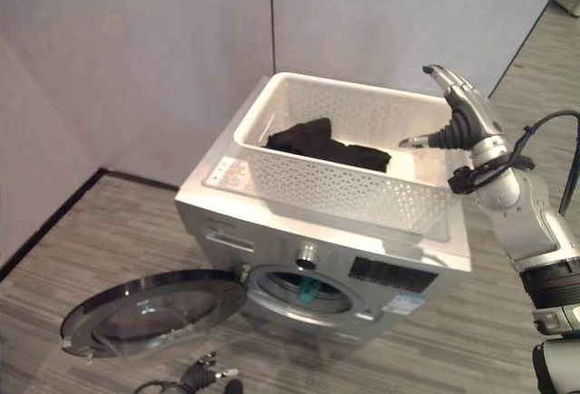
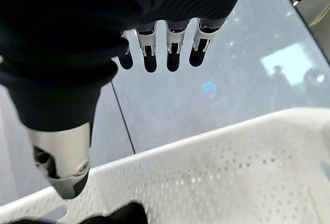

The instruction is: Grab the laundry basket,head to the washer,open it,put in the laundry and shut it.

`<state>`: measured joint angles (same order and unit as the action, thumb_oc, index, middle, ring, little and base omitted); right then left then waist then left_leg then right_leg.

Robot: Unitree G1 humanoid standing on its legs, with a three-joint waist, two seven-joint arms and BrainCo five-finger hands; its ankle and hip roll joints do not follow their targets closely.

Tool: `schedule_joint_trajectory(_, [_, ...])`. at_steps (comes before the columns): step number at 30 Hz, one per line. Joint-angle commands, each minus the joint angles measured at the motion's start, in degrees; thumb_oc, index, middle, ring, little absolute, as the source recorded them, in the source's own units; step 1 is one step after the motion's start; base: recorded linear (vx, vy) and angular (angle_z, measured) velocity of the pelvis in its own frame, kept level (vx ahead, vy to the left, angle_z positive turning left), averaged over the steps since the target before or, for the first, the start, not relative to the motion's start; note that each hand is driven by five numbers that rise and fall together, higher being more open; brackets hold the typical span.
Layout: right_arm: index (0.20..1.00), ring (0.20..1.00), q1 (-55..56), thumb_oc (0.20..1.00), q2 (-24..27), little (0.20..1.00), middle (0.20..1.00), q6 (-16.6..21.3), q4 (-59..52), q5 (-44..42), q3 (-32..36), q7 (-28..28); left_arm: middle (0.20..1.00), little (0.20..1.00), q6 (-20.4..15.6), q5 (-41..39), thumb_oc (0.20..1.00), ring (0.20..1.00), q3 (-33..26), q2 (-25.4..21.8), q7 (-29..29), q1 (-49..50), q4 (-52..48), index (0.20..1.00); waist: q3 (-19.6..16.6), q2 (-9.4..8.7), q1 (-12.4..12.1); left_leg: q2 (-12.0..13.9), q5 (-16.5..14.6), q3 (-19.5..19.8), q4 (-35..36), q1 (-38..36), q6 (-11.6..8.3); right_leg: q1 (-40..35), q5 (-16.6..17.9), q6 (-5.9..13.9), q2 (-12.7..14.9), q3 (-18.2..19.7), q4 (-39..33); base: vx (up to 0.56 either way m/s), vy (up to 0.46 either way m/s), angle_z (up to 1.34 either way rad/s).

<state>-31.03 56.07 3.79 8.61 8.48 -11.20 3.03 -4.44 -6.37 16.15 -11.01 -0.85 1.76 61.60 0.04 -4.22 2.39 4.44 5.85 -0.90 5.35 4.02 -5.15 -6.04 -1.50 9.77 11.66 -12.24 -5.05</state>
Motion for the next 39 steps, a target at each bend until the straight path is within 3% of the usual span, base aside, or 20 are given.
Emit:
schedule_joint_trajectory(1, [1.000,1.000,-9.5,1.000,6.4,1.000,1.000,2.7,2.4,-5.0,-3.3,-0.8,1.000,1.000,-1.2,0.2,1.000,1.000,2.9,0.3,1.1,-2.6,4.7,1.000,-1.6,0.67,-3.5,0.3,-6.7,0.2,-0.4,-5.0,2.04,3.3,1.5,-1.05,-1.1,-0.1,2.4,0.00,0.000,0.05])
schedule_joint_trajectory(7, [1.000,1.000,-18.2,1.000,11.7,1.000,1.000,3.6,6.0,-14.0,-8.6,-4.4,1.000,1.000,-1.6,-0.4,1.000,1.000,3.4,-0.3,1.6,-2.4,5.7,1.000,-2.0,-0.33,-3.7,0.3,-6.7,0.4,-0.4,-5.1,1.81,3.1,1.6,-1.05,-1.1,-0.3,2.3,0.00,0.000,0.02])
schedule_joint_trajectory(11, [1.000,1.000,-30.4,1.000,15.9,1.000,1.000,4.8,13.0,-20.2,-17.9,-6.8,1.000,1.000,-2.0,-0.4,1.000,1.000,3.9,-1.2,1.9,-2.3,6.8,1.000,-2.3,-1.18,-3.9,0.4,-6.7,0.2,-0.4,-5.2,1.49,3.1,1.8,-0.90,-1.1,-0.6,2.3,0.00,0.000,0.00])
schedule_joint_trajectory(17, [1.000,1.000,-41.3,1.000,15.3,1.000,1.000,4.8,20.0,-21.3,-29.3,-9.1,1.000,1.000,-2.2,-0.7,1.000,1.000,4.3,-1.2,2.1,-2.3,7.6,1.000,-2.4,-1.63,-4.2,0.5,-6.6,0.1,-0.4,-5.4,1.44,3.0,1.9,-0.86,-1.1,-0.5,2.4,0.00,0.000,0.00])
schedule_joint_trajectory(26, [1.000,1.000,-39.4,1.000,12.7,1.000,1.000,5.3,14.4,-27.7,-31.4,-14.9,1.000,1.000,-2.4,-0.5,1.000,1.000,4.1,-1.0,2.6,-2.3,7.5,1.000,-2.2,-1.93,-4.6,0.7,-6.5,0.1,-0.4,-5.3,1.23,3.1,1.6,-0.89,-1.3,-0.9,2.6,0.00,0.000,0.00])
schedule_joint_trajectory(39, [1.000,1.000,-35.9,1.000,15.4,1.000,1.000,4.1,3.6,-31.6,-35.2,-22.5,1.000,1.000,-2.1,-0.3,1.000,1.000,2.8,-0.1,4.2,-1.3,8.6,1.000,-2.0,-2.31,-4.9,1.2,-6.2,0.1,-0.4,-5.2,0.80,3.2,1.4,-1.00,-1.6,-1.4,2.7,0.00,0.000,0.00])
